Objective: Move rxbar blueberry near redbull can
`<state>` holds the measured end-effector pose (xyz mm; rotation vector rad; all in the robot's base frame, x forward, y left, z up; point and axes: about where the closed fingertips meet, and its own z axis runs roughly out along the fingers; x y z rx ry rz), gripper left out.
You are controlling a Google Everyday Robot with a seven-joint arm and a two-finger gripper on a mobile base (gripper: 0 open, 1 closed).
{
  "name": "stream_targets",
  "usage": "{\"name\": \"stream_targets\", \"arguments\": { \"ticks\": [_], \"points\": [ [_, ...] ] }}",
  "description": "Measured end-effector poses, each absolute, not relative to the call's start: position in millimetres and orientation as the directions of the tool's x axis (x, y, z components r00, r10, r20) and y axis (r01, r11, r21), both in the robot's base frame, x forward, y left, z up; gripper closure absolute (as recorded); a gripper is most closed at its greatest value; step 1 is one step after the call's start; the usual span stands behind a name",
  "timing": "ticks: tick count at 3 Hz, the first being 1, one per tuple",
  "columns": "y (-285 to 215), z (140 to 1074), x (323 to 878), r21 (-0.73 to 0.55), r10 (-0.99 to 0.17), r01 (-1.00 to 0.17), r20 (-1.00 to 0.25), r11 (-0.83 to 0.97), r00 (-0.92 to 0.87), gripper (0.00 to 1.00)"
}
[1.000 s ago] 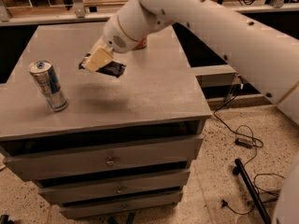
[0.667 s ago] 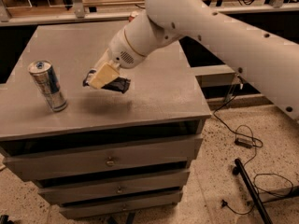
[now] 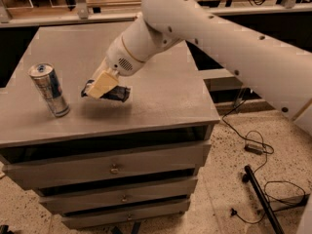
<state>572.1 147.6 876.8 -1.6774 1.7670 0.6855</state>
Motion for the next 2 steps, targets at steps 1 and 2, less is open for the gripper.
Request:
{"name": "stream_targets", "arguments": {
  "ticks": [1,2],
  "points": [
    [169,868,572,-0.008,-0.715,-0.999,-0.699,0.033,-0.018,1.00],
    [175,858,564,0.021,-0.766,-0.999,-0.642,0.027,-0.034,0.97]
  ]
}}
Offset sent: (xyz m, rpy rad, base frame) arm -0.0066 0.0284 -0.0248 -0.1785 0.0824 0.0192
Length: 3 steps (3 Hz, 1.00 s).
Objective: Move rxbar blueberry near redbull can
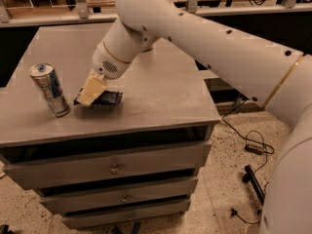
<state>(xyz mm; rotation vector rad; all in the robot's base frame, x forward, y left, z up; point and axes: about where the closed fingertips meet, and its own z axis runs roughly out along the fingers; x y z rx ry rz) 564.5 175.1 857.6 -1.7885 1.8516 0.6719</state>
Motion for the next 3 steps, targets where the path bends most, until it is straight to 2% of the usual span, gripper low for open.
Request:
{"name": "stream_targets", "arguments": {
  "ticks": [3],
  "points": [
    [191,852,548,0.037,-0.766,-0.998,-0.642,-0.049,0.014,0.28]
  ]
}}
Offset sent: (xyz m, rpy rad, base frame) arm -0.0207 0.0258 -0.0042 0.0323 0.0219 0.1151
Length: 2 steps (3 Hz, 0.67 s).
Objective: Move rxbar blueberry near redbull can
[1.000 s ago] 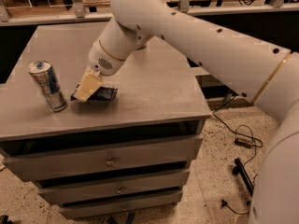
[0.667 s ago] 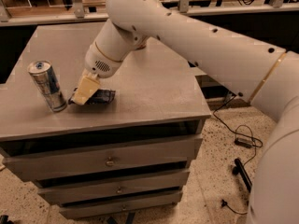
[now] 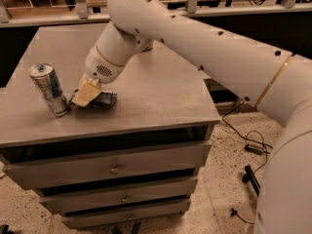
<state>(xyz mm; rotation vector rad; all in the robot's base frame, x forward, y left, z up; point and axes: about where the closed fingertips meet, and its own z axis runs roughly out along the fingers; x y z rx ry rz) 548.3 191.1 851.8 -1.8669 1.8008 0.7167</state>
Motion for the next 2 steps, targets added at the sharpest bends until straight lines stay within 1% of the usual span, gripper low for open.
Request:
{"name": "stream_targets", "arguments": {
  "ticks": [1,2],
  "points": [
    [192.9,850.6,547.0,0.039,-0.767,-0.998,-0.641,-0.054,0.016,0.00],
    [189.1,851.2,546.8,0.035,-0.763,-0.998,-0.647,-0.049,0.015,0.00]
  ]
}}
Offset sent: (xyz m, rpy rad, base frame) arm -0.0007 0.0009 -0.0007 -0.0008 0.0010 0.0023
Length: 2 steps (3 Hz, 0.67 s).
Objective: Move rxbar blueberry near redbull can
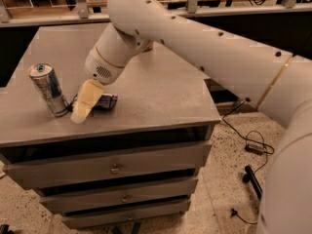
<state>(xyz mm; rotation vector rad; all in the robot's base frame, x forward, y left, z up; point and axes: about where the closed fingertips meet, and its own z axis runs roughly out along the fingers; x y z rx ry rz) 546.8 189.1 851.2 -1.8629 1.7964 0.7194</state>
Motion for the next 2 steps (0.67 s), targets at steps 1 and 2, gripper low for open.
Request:
{"name": "stream_targets", "arguments": {
  "ticks": [1,2],
  "points": [
    [158,857,547,0.005,-0.727,-1.000,-0.687,-0.010,0.003,0.00],
    [84,881,551,-0.107,-0.693,-0.993,-0.720,0.046,0.045,0.00]
  ]
}}
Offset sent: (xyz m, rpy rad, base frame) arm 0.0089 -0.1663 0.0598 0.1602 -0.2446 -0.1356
